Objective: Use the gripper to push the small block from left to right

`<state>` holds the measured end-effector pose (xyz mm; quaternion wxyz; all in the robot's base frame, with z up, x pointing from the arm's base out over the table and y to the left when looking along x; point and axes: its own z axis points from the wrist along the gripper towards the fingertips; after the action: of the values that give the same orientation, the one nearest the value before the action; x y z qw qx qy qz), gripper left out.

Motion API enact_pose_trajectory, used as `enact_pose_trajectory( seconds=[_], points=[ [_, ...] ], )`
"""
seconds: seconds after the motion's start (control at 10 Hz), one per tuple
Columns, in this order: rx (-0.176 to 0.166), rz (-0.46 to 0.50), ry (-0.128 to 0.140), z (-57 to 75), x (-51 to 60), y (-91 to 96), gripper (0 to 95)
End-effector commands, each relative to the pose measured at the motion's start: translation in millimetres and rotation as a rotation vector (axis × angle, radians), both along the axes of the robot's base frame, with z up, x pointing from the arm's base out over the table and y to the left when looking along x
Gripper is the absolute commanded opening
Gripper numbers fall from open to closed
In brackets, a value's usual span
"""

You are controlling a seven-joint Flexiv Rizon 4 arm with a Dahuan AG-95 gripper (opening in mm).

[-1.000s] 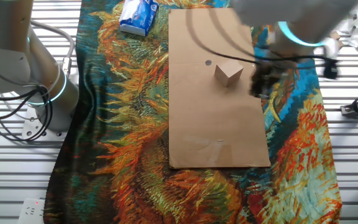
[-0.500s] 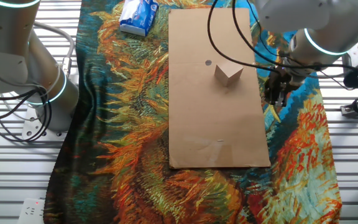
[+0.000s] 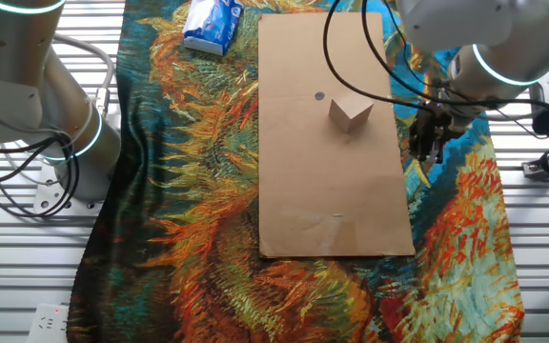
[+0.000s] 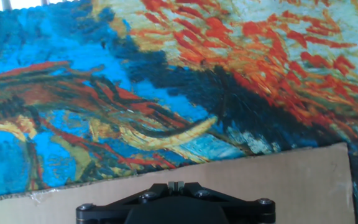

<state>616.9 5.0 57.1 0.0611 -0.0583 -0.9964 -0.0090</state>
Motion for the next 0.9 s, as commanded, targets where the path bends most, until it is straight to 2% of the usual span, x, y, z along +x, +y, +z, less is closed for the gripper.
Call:
enact_pose_trajectory(
  seconds=[0.1,0.9],
  points=[
    [0.003,0.003,-0.004,-0.3,-4.1,-0.5,0.0],
    [0.002,0.0,-0.006,-1.0,-6.5,-0.9,0.0]
  ],
)
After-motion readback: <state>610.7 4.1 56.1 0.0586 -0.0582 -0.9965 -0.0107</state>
